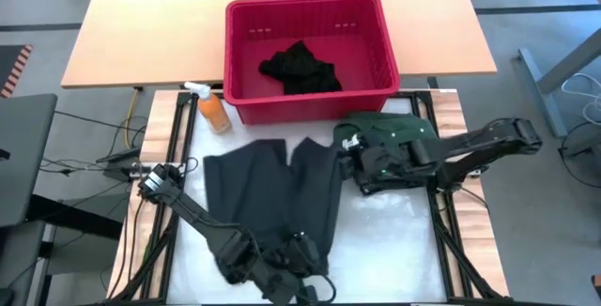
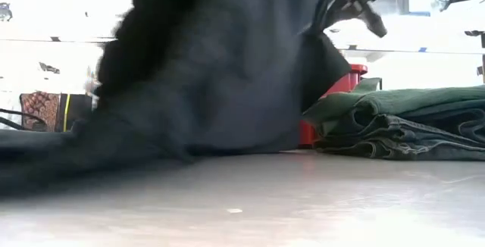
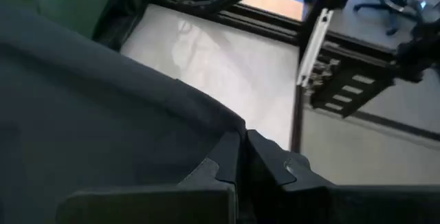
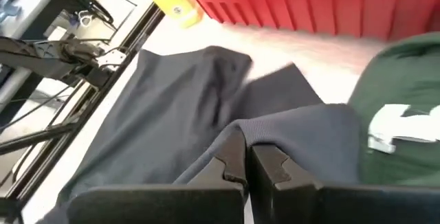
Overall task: Fold Laundry from Bin
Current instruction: Fold the dark blue shorts
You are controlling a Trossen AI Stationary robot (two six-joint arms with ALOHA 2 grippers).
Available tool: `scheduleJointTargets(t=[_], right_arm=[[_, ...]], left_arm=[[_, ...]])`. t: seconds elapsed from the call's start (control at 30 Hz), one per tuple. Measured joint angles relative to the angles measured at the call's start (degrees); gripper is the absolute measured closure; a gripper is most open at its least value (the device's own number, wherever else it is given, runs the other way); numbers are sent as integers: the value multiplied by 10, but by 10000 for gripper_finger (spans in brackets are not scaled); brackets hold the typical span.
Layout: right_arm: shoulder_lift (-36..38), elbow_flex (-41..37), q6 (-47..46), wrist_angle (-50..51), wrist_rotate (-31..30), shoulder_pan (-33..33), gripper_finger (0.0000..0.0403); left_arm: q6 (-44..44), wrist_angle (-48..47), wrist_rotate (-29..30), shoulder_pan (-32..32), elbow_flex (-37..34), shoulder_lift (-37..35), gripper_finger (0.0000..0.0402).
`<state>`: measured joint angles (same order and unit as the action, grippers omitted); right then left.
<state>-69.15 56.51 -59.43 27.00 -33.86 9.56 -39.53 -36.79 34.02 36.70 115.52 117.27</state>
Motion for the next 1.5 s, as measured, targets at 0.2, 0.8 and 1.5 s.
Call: scheduleJointTargets(t=[0.2, 0.8, 1.5], right_arm=[[10, 0, -5, -19, -16, 55, 384], [-428, 317, 247, -284, 146, -28, 384], [-727, 761, 362, -117, 446, -91, 188]], left_arm=[[-58, 5, 104, 49, 1, -4, 401], [-653, -413, 126, 207, -16, 0, 401], [-759, -387, -25, 252, -154, 0, 401]])
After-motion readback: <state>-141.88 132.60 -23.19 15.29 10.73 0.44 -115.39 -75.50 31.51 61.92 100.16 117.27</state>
